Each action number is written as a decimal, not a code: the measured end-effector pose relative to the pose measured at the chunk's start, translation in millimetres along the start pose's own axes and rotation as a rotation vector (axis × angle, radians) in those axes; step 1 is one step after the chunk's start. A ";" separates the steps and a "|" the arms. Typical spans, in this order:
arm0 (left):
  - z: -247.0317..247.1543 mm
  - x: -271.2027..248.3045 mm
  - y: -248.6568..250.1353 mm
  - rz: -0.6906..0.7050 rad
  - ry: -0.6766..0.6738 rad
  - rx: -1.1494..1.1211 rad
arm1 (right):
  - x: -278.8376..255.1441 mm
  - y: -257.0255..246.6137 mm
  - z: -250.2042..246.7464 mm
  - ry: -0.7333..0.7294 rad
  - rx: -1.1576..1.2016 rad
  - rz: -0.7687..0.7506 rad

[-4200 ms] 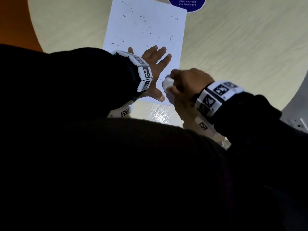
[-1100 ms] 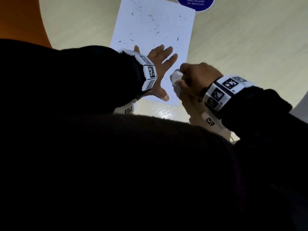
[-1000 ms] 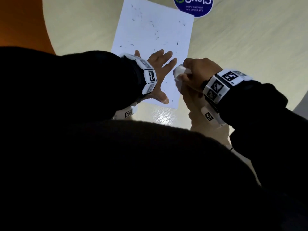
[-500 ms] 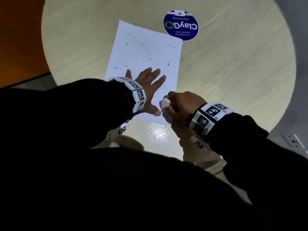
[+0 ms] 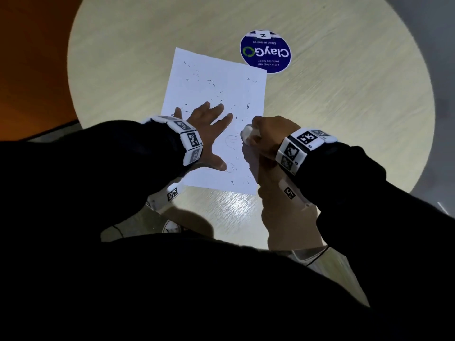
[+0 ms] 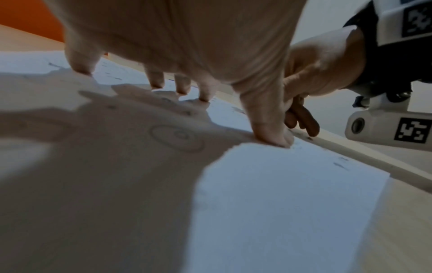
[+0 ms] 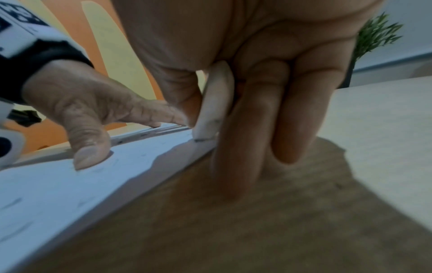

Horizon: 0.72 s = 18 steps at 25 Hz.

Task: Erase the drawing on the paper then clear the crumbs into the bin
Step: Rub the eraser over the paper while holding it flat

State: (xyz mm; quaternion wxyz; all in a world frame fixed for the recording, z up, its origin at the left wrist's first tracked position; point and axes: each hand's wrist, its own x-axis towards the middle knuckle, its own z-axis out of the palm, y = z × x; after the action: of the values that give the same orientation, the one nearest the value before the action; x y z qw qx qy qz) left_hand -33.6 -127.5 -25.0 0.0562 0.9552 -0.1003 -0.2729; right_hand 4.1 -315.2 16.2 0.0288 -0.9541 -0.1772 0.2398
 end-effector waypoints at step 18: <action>-4.4 -0.8 -1.3 0.055 0.012 0.038 | -1.4 -35.9 2.9 -0.008 0.024 -0.018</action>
State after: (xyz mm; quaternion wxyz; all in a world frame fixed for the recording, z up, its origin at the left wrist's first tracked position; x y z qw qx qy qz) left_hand -31.8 -125.9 -21.1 0.0462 0.9546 -0.1315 -0.2634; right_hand -10.1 -282.1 19.3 0.0416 -0.9510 -0.1833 0.2455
